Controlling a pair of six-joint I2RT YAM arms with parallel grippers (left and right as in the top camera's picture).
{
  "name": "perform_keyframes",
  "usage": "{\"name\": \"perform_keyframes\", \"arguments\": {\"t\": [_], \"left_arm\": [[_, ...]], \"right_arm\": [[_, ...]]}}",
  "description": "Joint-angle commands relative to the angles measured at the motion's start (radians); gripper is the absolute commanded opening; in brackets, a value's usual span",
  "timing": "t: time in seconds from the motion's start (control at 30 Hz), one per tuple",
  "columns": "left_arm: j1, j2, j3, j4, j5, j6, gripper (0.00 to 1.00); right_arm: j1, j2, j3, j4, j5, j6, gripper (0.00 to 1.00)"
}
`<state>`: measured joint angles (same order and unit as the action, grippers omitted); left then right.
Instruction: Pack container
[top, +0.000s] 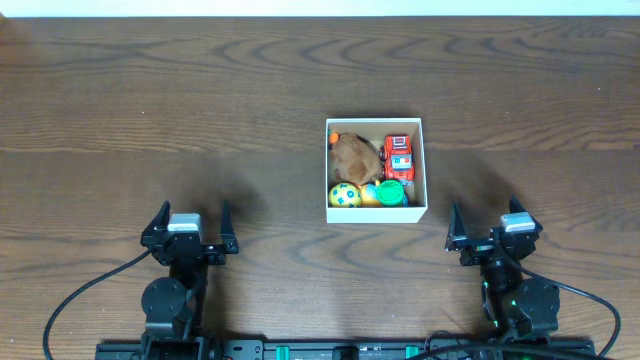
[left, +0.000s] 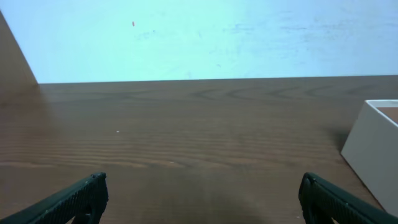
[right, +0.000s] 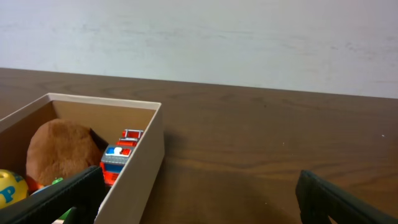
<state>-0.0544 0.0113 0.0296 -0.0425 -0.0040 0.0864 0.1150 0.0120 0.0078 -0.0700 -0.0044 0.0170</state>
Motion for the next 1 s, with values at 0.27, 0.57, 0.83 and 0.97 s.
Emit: {"name": "perform_keyframes", "arguments": {"t": [0.27,0.57,0.83,0.97], "left_arm": [[0.011,-0.008,-0.026,-0.030,-0.008,0.018,0.98],[0.011,-0.005,-0.026,-0.030,-0.008,0.018,0.98],[0.011,-0.005,-0.026,-0.030,-0.008,0.018,0.98],[0.011,-0.005,-0.026,-0.030,-0.008,0.018,0.98]], "right_arm": [[-0.003,-0.006,-0.002,-0.003,-0.004,-0.011,0.99],[-0.003,-0.006,-0.002,-0.003,-0.004,-0.011,0.99],[-0.003,-0.006,-0.002,-0.003,-0.004,-0.011,0.99],[-0.003,-0.006,-0.002,-0.003,-0.004,-0.011,0.99]]}}
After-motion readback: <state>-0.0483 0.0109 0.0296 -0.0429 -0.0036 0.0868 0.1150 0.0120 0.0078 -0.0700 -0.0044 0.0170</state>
